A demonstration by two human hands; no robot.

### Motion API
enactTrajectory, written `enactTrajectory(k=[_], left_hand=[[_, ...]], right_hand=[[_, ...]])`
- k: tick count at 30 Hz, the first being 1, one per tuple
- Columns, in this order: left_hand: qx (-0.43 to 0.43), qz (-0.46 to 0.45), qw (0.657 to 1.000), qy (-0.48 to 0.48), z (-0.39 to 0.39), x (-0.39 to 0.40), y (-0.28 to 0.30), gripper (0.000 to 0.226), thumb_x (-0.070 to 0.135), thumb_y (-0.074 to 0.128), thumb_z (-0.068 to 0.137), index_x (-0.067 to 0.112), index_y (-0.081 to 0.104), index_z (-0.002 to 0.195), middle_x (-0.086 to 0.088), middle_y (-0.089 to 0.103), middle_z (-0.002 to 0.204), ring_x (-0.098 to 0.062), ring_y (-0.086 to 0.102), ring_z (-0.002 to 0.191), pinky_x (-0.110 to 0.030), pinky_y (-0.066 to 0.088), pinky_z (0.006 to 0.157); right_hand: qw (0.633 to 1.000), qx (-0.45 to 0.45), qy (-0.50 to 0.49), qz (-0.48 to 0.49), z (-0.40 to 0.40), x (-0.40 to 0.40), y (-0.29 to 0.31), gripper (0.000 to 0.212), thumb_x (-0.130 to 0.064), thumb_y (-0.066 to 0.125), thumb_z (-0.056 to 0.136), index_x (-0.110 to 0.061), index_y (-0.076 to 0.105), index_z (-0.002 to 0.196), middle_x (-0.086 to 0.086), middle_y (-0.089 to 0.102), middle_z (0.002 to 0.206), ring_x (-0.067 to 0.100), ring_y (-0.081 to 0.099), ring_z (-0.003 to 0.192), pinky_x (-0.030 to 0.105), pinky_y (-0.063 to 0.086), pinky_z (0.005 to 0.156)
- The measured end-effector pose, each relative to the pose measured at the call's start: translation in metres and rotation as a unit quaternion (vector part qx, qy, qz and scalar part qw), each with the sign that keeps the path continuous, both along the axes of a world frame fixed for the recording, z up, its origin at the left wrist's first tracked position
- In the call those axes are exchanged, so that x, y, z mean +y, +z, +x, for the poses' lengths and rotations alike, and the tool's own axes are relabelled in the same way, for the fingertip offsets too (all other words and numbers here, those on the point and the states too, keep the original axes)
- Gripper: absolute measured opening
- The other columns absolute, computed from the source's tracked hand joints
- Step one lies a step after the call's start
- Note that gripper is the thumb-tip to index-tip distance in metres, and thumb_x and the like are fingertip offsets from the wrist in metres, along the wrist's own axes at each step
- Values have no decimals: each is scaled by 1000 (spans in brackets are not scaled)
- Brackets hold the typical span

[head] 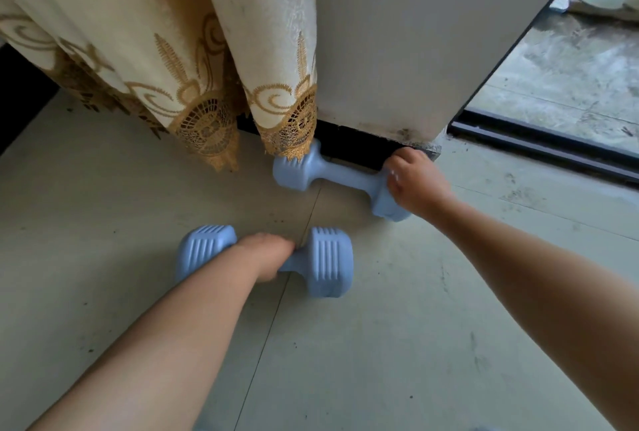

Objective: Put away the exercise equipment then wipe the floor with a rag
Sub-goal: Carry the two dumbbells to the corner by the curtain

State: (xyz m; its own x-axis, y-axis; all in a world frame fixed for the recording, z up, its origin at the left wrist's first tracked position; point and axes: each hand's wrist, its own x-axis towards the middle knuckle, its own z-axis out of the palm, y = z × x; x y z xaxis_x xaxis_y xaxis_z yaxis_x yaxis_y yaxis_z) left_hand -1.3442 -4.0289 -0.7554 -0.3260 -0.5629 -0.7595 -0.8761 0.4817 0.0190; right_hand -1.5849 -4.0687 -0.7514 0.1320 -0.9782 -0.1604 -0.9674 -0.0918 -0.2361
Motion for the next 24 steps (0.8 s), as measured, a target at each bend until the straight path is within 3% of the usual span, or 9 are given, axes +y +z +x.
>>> enactTrajectory(k=[2, 6, 13, 24], left_hand=[[10, -19, 1000, -19, -13, -9, 3, 37, 8, 52, 90, 11, 47, 126, -13, 52, 133, -30, 49, 125, -36, 42, 97], [19, -32, 996, -78, -40, -20, 2, 33, 7, 51, 90, 11, 47, 122, -11, 55, 127, -30, 53, 120, -37, 43, 91], [16, -51, 986, -156, -73, -26, -3, 31, 4, 49, 89, 9, 49, 120, -10, 56, 125, -29, 53, 118, -36, 43, 89], [22, -42, 987, -153, -83, -34, -13, 30, 8, 51, 90, 9, 48, 120, -11, 55, 126, -30, 52, 119, -36, 43, 89]], right_hand=[[998, 8, -65, 14, -23, 13, 7, 31, -10, 43, 92, -1, 59, 117, 19, 54, 122, 36, 53, 110, 36, 45, 85], [989, 38, -104, 99, -58, 38, 12, 39, -14, 42, 95, -11, 47, 134, 11, 49, 135, 30, 50, 121, 34, 43, 96], [989, 21, -103, 107, -61, 53, 11, 43, -19, 41, 96, -16, 41, 139, 7, 48, 139, 26, 48, 124, 33, 43, 96], [989, -14, -91, 119, -39, 48, 4, 46, -23, 42, 97, -12, 36, 141, 7, 44, 142, 25, 46, 126, 32, 41, 98]])
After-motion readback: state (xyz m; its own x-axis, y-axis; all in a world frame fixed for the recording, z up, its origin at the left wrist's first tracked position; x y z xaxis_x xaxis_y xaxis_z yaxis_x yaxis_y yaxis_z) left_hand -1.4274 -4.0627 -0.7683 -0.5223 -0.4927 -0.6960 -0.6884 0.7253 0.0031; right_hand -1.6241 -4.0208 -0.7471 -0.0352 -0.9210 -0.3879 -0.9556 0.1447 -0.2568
